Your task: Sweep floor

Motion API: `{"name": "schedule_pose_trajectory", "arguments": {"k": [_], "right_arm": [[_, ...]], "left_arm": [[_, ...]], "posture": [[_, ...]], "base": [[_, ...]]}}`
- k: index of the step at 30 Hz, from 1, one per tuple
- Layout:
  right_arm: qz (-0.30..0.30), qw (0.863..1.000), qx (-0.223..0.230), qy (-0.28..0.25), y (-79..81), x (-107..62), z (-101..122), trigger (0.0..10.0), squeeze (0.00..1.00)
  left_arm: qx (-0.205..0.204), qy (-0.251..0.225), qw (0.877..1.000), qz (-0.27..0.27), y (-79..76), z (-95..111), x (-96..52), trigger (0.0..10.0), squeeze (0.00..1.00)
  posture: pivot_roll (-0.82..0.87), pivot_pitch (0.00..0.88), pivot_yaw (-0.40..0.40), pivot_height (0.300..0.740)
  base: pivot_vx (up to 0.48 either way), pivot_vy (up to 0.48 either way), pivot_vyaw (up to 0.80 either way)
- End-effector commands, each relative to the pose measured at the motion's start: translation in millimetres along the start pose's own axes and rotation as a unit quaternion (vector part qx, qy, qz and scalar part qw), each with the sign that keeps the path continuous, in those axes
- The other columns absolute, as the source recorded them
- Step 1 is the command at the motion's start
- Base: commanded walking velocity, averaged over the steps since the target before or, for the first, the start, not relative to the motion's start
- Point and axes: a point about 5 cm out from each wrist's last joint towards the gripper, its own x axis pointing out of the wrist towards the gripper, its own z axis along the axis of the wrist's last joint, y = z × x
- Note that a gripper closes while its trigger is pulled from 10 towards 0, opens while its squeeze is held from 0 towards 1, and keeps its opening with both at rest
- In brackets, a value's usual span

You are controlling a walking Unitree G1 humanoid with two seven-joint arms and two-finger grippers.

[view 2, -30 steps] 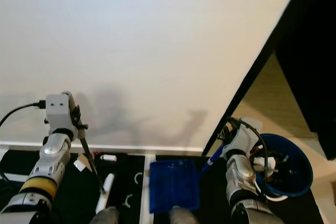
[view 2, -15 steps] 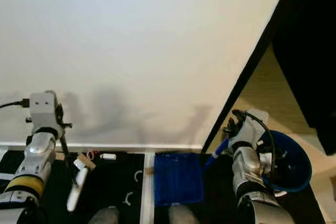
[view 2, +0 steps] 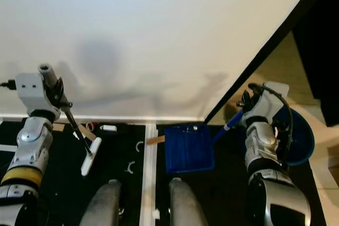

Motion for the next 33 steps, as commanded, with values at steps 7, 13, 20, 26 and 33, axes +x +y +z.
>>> {"name": "schedule_pose_trajectory", "arguments": {"k": [7,13,20,26,33], "right_arm": [[-0.027,1.000,-0.004,-0.015,-16.4,7.7,18.0,10.0,0.00],[-0.037,0.999,-0.019,-0.013,-28.6,6.9,21.7,10.0,0.00],[-0.068,0.997,-0.026,-0.022,-51.4,3.4,29.5,10.0,0.00],[-0.088,0.995,-0.025,-0.037,-64.5,2.5,38.8,10.0,0.00],[-0.079,0.996,-0.010,-0.042,-59.3,3.2,37.2,10.0,0.00]], "left_arm": [[-0.026,-0.027,0.999,-0.018,-6.1,10.7,-3.3,10.0,0.00],[-0.028,-0.027,0.999,-0.024,-11.1,11.0,-6.4,10.0,0.00],[-0.030,-0.026,0.999,-0.024,-8.3,13.4,-6.3,10.0,0.00],[-0.032,-0.025,0.999,-0.023,-8.1,15.6,-6.3,10.0,0.00],[-0.035,-0.027,0.999,-0.020,-8.2,17.5,-4.3,10.0,0.00]], "posture": [[0.12,0.400,-0.010,0.740],[0.13,0.396,-0.010,0.740],[0.13,0.392,-0.004,0.740],[0.13,0.385,-0.001,0.740],[0.12,0.381,-0.002,0.740]], "base": [[0.000,0.000,0.00],[0.000,0.000,0.00],[0.000,0.000,0.00],[0.000,0.000,0.00],[0.000,0.000,0.00]]}}
